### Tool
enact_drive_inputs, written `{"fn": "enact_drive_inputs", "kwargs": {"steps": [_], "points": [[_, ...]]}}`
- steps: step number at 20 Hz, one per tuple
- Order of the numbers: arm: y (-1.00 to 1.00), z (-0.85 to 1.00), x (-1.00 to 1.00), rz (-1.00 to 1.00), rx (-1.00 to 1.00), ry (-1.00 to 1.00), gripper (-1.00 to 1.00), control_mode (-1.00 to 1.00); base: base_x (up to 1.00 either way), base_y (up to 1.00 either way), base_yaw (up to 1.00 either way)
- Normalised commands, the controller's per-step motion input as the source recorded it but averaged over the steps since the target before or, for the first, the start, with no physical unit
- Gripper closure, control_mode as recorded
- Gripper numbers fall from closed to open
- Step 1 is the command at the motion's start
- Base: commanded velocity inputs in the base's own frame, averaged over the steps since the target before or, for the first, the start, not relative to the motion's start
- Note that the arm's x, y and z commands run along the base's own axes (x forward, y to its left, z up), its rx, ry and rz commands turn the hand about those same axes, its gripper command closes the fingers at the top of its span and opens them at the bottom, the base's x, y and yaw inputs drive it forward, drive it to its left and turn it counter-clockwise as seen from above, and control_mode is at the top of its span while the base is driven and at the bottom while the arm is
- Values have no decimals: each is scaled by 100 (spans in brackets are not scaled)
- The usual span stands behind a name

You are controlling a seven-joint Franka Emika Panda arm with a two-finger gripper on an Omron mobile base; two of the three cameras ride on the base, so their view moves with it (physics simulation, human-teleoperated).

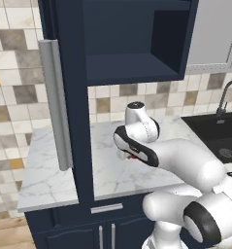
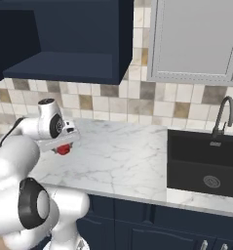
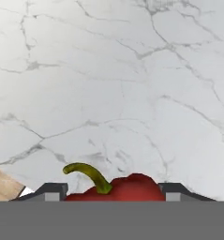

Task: Pick the bell pepper from the counter and place it in the cabinet. Then close the cabinet.

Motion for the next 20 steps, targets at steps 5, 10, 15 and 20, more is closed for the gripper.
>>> {"fn": "enact_drive_inputs", "kwargs": {"steps": [5,10,15,20], "points": [[-4,100,0,-7,6,-22,100,-100,0,0,0],[0,100,0,-10,3,-37,100,-100,0,0,0],[-10,100,0,-10,5,-35,100,-100,0,0,0],[-19,100,13,-4,7,-42,100,-100,0,0,0]]}}
